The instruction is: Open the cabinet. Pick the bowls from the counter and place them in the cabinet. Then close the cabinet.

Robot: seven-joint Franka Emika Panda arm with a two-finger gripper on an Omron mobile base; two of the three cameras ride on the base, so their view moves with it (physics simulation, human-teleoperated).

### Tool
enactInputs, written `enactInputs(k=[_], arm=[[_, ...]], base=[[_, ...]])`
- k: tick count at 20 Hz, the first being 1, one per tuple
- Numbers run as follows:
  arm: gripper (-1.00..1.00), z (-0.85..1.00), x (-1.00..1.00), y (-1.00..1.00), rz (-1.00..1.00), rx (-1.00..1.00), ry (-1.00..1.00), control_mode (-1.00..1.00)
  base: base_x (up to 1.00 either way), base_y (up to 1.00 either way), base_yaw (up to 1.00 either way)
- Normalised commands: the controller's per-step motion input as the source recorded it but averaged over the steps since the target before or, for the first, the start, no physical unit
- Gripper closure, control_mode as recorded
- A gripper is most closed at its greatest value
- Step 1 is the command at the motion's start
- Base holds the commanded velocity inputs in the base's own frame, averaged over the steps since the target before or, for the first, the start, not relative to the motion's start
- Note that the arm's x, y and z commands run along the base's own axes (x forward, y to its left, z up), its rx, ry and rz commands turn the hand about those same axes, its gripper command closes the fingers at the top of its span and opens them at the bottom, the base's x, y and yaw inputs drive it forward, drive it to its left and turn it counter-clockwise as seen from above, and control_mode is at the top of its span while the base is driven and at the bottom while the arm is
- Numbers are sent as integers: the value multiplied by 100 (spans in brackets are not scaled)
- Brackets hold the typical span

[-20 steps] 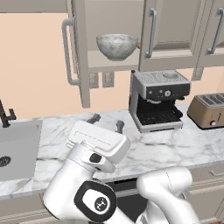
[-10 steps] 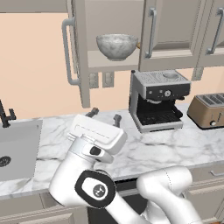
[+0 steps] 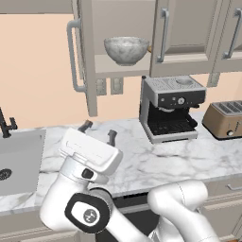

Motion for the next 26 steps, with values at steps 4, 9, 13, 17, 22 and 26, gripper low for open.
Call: enactInputs(k=[4, 9, 13, 17, 22, 26], arm=[[-100, 1, 0, 25, 0, 6, -7, -100], [-100, 0, 9, 9, 0, 35, 1, -100], [-100, 0, 0, 8, 0, 42, 0, -100], [-100, 0, 0, 28, 0, 38, 0, -100], [-100, 0, 6, 29, 0, 31, 0, -100], [-100, 0, 12, 26, 0, 27, 0, -100]], base=[[0, 0, 0], [0, 0, 0], [0, 0, 0], [0, 0, 0], [0, 0, 0], [0, 0, 0]])
